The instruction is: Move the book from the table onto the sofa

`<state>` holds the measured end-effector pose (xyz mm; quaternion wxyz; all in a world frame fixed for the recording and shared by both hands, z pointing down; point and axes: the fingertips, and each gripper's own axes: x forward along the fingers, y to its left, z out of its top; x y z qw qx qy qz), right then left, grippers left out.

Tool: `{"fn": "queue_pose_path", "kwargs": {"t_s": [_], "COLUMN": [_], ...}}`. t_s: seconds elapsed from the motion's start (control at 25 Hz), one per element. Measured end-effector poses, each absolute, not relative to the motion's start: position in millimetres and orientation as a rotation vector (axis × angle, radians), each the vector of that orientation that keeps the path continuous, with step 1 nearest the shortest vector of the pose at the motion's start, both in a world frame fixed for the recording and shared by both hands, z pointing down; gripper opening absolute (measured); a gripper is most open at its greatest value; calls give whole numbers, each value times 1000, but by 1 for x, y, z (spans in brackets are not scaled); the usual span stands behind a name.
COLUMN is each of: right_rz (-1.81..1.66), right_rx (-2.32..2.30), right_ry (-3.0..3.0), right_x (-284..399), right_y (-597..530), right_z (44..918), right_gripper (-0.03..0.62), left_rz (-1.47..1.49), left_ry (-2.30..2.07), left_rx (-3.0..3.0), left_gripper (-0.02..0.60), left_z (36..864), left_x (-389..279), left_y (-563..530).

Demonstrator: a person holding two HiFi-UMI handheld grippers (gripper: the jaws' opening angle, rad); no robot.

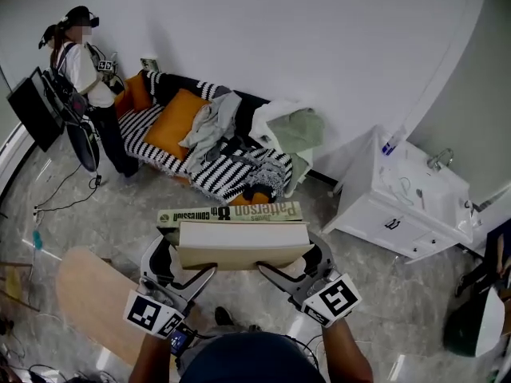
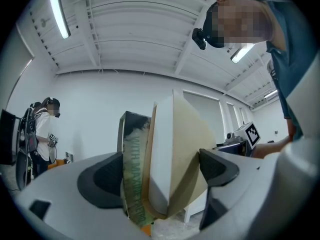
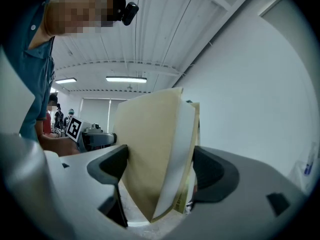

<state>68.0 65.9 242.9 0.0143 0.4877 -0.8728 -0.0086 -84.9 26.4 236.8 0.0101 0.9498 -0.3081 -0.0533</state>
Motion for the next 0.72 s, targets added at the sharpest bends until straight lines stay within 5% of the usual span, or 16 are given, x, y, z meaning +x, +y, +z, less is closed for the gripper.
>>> {"fn": "queue_pose_path", "kwargs": {"t_s": [0.72], "right_rz": [54], "right_rx": [1571], "right_ry": [-2657], "right_x": [145], "right_y": [-39], "right_z": [257], "right_gripper": [423], "left_rz": [-127], "left_ry": [-872], "left_rx": [2952], "left_gripper": [474], "left_z": [250], "left_x": [-5], "left_y": [-86]}}
